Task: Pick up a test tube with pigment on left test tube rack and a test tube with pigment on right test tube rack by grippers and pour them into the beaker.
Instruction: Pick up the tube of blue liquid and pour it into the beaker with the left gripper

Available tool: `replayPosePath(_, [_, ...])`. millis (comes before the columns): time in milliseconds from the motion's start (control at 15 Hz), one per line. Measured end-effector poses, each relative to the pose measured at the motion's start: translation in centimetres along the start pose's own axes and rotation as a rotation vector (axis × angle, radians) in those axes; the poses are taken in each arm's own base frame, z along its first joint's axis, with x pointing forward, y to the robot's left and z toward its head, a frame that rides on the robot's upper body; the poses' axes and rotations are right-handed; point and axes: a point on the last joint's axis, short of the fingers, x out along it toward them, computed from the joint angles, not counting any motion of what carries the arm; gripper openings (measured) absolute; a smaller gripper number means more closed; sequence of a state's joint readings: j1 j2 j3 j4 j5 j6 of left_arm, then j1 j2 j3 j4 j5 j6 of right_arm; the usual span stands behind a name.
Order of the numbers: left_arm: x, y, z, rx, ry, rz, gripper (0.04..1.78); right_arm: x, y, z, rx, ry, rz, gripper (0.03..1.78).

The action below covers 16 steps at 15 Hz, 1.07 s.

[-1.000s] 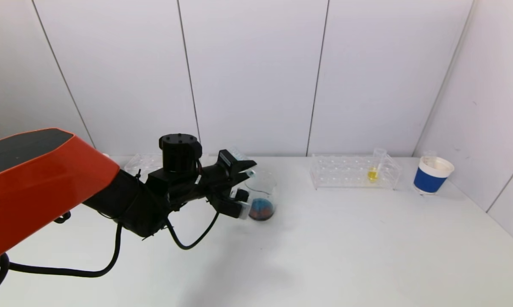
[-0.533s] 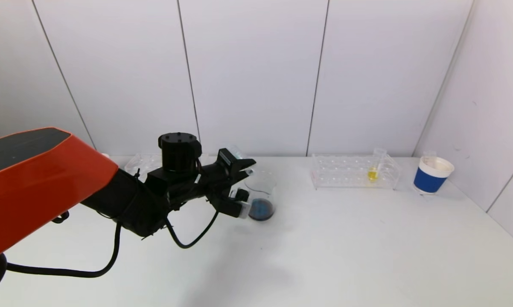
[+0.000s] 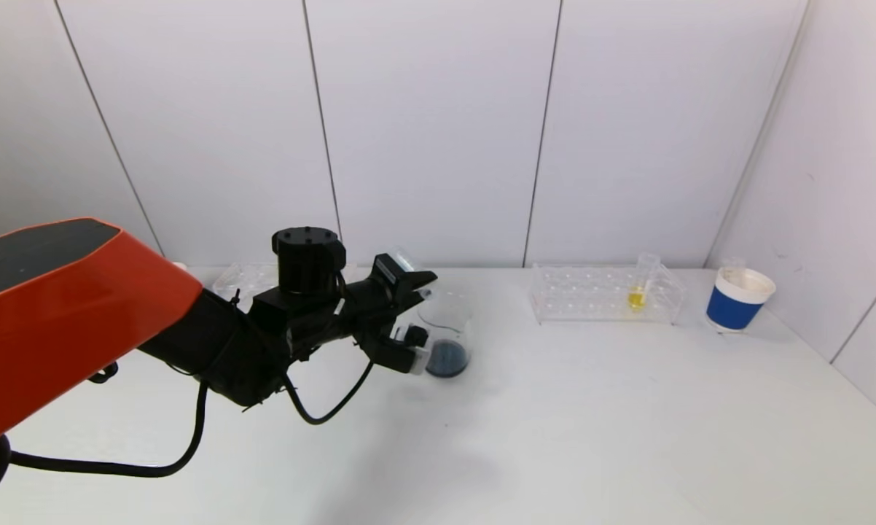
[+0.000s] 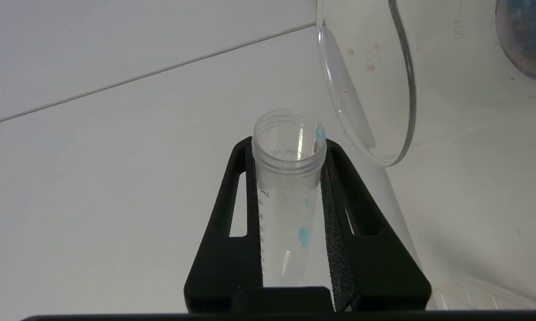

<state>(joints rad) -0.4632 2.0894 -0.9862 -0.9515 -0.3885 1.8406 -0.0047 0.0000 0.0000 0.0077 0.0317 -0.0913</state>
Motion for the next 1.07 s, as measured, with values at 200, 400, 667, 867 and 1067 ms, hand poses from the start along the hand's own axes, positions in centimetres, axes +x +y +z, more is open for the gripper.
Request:
replayPosePath(200, [0.2,0.2,0.6,0.017,-0.003,0.001,0.42,0.0,0.0,0.0,0.0,0.0,0.0,1.77])
replayPosePath(400, [0.5,0.5,1.4,0.043,-0.009,0.004,0.42,0.0,0.0,0.0,0.0,0.0,0.0,1.77])
replayPosePath(667, [0.7,0.7,2.1,0.091,-0.011,0.003,0.42,0.0,0.0,0.0,0.0,0.0,0.0,1.77])
replayPosePath(867, [0.5,0.8,2.0,0.114,-0.008,0.004,0.42,0.0,0.0,0.0,0.0,0.0,0.0,1.77])
replayPosePath(1067, [0.0,1.0,1.6,0.143,0.006,0.005,0.42,0.0,0.0,0.0,0.0,0.0,0.0,1.77])
